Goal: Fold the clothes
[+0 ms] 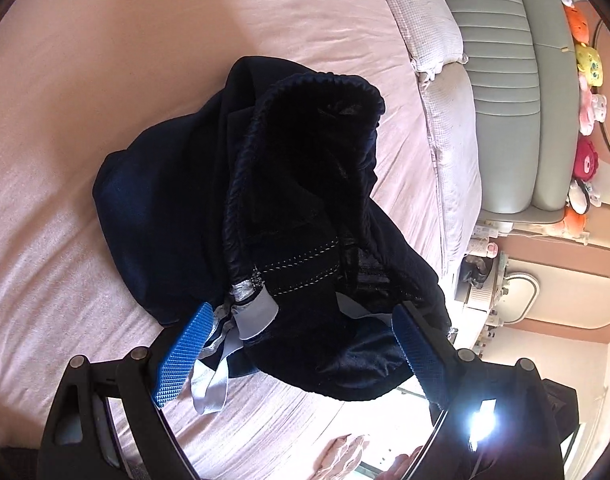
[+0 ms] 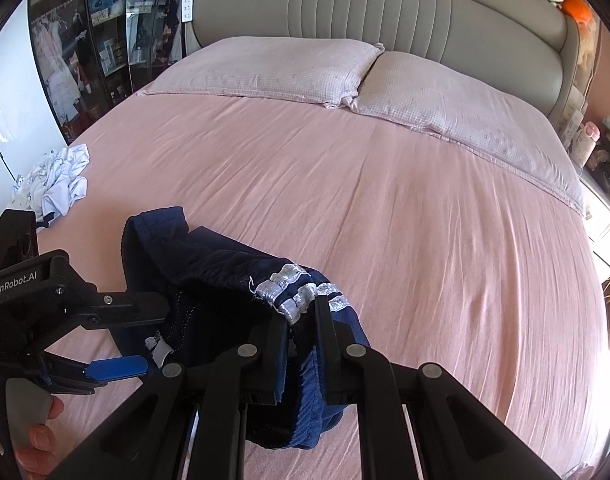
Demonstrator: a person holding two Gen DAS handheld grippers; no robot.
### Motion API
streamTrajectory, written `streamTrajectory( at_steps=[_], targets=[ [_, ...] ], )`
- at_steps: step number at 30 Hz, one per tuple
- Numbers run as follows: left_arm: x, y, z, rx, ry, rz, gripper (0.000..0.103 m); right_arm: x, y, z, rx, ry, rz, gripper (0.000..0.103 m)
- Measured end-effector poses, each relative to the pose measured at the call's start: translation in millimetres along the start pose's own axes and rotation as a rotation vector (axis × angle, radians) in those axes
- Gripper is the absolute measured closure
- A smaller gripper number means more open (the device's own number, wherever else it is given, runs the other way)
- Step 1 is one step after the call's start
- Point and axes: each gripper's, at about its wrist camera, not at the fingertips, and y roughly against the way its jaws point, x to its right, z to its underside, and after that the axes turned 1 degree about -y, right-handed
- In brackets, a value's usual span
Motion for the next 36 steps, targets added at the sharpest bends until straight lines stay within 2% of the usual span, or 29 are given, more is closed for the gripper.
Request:
streamTrajectory(
  at_steps=[6,10,14,17,21,24,33,34,36],
  targets=[
    [4,1,14,0.102,-0.012,-0.051,0.012,8,4,3,-0.001,-0.030,-0.001,0.094],
    [6,-5,22,0.099,-0.030,-0.064,0.013,16,5,5,-0.006,-0.055,0.009,0.094],
    [6,-11,24,0.099,-0.057,-0.095,0.029,26,6,5,-0.007,-0.074,0.002,0.094],
    [3,-15,22,0.096,-0.059,-0.105,0.037,31,7,5,-0.005,-0.082,0.002,0.094],
    [-2,-18,19,0.095,-0.050,-0.109,0.043,37,10,3,0.004,-0.092,0.007,0.094],
    [-3,-16,14,0.107,-0.061,-0.105,0.053,44,12,1,0.009,-0.102,0.011,0.094],
    [-6,-4,-8,0.173,-0.069,-0.124,0.057,60,10,5,0.001,-0.132,0.009,0.094],
    [-6,-5,-11,0.170,-0.074,-0.129,0.060,61,10,5,0.000,-0.135,0.007,0.094],
    [-3,-6,-15,0.176,-0.107,-0.174,0.075,62,9,7,-0.003,-0.136,0.003,0.094]
  ],
)
